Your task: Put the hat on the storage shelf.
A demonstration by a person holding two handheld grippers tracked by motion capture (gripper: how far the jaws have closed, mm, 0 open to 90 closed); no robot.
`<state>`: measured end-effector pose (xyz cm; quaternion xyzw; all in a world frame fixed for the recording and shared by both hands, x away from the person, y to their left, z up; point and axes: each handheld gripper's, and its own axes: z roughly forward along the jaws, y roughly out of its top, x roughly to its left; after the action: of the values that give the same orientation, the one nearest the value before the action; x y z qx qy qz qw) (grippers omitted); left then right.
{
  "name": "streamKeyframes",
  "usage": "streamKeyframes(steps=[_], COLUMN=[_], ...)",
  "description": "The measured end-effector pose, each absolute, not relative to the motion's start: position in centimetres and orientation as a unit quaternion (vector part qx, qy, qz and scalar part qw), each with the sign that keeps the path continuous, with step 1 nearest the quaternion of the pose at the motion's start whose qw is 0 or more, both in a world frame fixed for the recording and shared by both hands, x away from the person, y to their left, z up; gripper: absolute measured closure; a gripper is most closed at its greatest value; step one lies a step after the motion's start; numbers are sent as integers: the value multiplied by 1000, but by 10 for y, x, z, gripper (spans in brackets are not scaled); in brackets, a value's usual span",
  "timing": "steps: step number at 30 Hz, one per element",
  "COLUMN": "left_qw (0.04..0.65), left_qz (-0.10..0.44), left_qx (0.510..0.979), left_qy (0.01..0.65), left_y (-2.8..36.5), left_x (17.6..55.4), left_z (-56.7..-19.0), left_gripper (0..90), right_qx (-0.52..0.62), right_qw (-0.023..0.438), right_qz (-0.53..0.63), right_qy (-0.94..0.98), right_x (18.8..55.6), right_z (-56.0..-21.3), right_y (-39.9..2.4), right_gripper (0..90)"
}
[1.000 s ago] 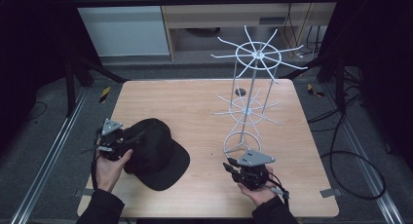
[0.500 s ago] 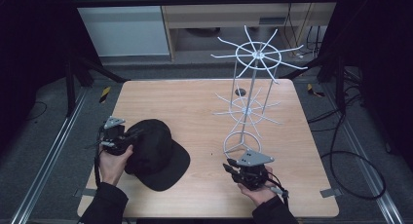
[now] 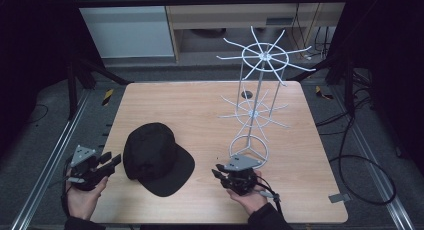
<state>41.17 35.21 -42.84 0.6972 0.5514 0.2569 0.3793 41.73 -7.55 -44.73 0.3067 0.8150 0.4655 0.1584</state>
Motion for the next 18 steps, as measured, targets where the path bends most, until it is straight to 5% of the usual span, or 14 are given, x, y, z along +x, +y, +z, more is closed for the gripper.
streamKeyframes(steps=[6, 18], left_qw=[345, 341], left_qz=[243, 227], left_qx=[702, 706], left_qy=[573, 577], left_y=[357, 350], left_x=[422, 482], left_z=[-459, -477], left_gripper=[792, 883], right_qx=[329, 383], right_qw=[158, 189], right_qz=[478, 488], right_qy=[799, 761], right_x=[444, 506], right_z=[-456, -482], right_y=[-27, 43], right_gripper=[862, 900])
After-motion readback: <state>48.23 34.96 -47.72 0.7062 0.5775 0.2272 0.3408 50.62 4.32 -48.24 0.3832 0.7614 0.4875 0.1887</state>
